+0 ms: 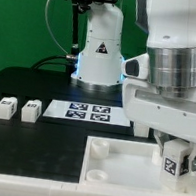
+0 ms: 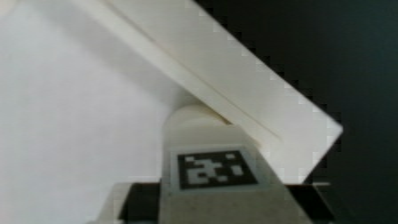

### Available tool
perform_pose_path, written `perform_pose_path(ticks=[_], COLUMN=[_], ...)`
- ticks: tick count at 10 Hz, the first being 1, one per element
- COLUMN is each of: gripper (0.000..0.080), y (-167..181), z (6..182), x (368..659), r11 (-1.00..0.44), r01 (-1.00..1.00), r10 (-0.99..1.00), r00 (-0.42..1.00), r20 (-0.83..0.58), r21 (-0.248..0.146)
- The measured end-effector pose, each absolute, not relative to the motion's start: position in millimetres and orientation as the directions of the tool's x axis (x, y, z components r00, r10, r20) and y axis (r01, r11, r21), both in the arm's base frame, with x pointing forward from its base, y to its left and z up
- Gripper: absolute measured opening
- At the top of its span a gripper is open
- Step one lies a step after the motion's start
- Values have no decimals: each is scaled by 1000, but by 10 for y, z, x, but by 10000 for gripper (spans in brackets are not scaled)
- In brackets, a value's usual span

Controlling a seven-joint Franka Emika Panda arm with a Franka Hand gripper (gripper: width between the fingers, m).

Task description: Assemble one leg

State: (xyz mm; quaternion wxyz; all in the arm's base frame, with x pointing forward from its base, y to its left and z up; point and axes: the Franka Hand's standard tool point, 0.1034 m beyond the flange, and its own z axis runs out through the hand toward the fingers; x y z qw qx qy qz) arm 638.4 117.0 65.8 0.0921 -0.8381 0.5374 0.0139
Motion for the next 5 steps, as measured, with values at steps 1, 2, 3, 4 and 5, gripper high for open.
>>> perform_pose_path(ticks=[1, 2, 3, 4, 5], gripper=[292, 292, 293, 293, 293], y=[1176, 1184, 1182, 1183, 1185], z=[654, 643, 640, 637, 636], x=[6385, 6390, 6392, 6388, 6386], r11=[-241, -95, -49, -102, -125], r01=[-963, -990, -994, -989, -986], r10=[-953, -975, -977, -973, -970], r00=[258, 114, 69, 122, 146], r20=[-156, -189, -201, -195, -193], r21=[-121, -105, -101, -110, -114])
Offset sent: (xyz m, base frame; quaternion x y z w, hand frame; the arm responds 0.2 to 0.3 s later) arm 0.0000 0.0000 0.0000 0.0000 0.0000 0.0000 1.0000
